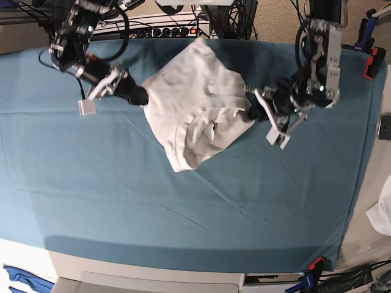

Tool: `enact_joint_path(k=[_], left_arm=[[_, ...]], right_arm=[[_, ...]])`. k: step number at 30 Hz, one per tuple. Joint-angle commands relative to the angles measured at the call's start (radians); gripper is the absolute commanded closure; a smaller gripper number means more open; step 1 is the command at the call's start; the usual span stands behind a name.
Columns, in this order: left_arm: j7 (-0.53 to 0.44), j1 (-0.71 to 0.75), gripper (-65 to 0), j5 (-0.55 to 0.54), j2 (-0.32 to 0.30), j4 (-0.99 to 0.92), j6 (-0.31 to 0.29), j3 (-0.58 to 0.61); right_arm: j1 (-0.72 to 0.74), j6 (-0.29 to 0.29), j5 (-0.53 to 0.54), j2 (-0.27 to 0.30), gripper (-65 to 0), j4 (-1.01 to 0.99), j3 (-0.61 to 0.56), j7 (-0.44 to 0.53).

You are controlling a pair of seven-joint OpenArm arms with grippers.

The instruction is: Fold the T-shirt properly

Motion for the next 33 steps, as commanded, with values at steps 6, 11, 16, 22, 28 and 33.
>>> enact_joint_path(k=[6, 11, 16, 22, 28, 33], left_arm=[[-0.024, -0.127, 0.0, -0.006, 0.036, -0.123, 0.003, -0.006], [-0.024, -0.193, 0.0, 0.002, 0.063, -0.178, 0.003, 0.06], [-0.026, -0.238, 0.0, 0.026, 0.1, -0.201, 0.003, 0.151], [-0.036, -0.243, 0.0, 0.045, 0.137, -0.201, 0.003, 0.202], [-0.038, -0.276, -14.5, 0.213, 0.095, -0.2, 0.003, 0.2], [-0.019, -0.367, -20.4, 0.301, -0.027, -0.199, 0.018, 0.2]], right_arm=[[-0.153, 0.005, 0.035, -0.035, 0.0, 0.205, 0.003, 0.012], [-0.273, 0.005, 0.034, -0.056, 0.0, 0.299, 0.003, 0.012], [-0.348, 0.005, 0.046, -0.089, 0.0, 0.317, 0.003, 0.012], [-0.352, 0.005, 0.02, -0.088, 0.0, 0.317, 0.003, 0.012], [-0.341, 0.005, -0.099, -0.067, -24.3, 0.317, 0.013, 0.073], [-0.276, 0.005, -0.224, 0.017, -26.3, 0.317, 0.098, 0.166]])
